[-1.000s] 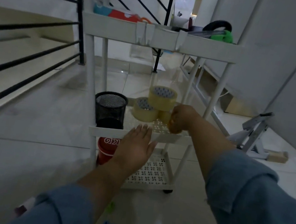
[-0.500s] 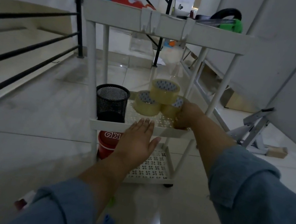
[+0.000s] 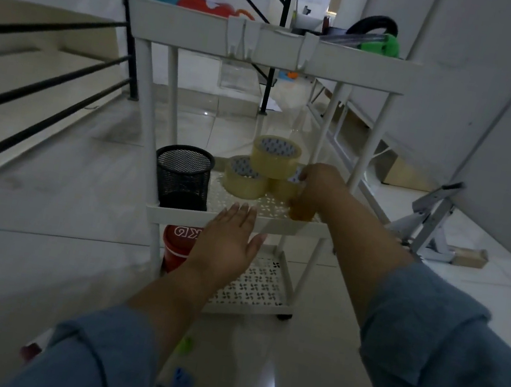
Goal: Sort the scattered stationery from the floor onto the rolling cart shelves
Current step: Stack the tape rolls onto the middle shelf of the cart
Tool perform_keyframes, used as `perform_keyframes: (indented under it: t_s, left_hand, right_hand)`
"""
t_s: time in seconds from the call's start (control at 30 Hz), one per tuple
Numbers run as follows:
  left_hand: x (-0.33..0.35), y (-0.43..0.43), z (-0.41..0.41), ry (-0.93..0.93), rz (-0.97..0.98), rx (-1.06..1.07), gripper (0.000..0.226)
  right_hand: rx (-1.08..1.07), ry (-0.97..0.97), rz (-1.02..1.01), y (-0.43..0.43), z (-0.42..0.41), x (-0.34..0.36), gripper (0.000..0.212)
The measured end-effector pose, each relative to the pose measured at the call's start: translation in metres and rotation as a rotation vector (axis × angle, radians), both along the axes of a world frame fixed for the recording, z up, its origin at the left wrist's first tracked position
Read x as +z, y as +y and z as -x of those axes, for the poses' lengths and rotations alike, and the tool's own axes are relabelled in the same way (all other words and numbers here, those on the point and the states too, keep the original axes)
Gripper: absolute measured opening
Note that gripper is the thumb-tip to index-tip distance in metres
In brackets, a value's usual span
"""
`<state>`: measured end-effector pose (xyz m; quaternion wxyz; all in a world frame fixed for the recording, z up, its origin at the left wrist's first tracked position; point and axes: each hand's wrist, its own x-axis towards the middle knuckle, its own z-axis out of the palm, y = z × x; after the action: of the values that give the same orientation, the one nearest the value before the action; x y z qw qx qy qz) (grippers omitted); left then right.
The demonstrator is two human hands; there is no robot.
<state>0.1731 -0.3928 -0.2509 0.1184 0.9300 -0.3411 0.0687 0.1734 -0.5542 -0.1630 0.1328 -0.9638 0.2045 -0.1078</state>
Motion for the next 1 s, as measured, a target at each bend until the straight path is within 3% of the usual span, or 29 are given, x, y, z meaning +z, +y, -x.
perform_keyframes:
  t_s: [0.07, 0.13, 0.2, 0.23, 0.33, 0.43, 0.57, 0.8, 1.0]
  left_hand:
    - [0.003, -0.002, -0.001, 0.000, -0.009, 0.023, 0.056]
    - [0.010, -0.005, 0.002, -0.004, 0.021, 0.066, 0.059]
    - [0.022, -0.016, 0.005, 0.089, 0.285, 0.098, 0.062]
    - [0.031, -0.024, 0.005, 0.195, 0.487, 0.113, 0.054]
    - [0.053, -0.062, -0.005, 0.697, 0.927, 0.197, 0.032]
    - [0.059, -0.097, -0.011, 1.112, 1.135, 0.191, 0.047]
    - [0.059, -0.114, -0.025, 1.190, 1.188, 0.212, 0.050]
    - [0.072, -0.129, -0.038, 1.416, 1.197, 0.270, 0.070]
    - [0.068, -0.154, -0.040, 1.353, 1.291, 0.358, 0.080]
  right_hand:
    - [0.089, -0.370, -0.078, -0.002, 0.018, -0.006, 0.032]
    - [0.062, -0.907, -0.223, -0.001, 0.045, -0.014, 0.015]
    - [-0.068, -1.192, -0.455, -0.003, 0.066, -0.030, 0.015]
    - [-0.121, -1.180, -0.608, -0.005, 0.073, -0.038, 0.019]
    - [-0.133, -0.847, -0.921, -0.018, 0.080, -0.062, 0.041]
    - [-0.049, -0.655, -1.092, -0.025, 0.082, -0.077, 0.049]
    - [0.004, -0.540, -1.193, -0.026, 0.084, -0.088, 0.053]
    - [0.046, -0.562, -1.268, -0.027, 0.081, -0.094, 0.056]
    - [0.068, -0.562, -1.260, -0.029, 0.081, -0.095, 0.052]
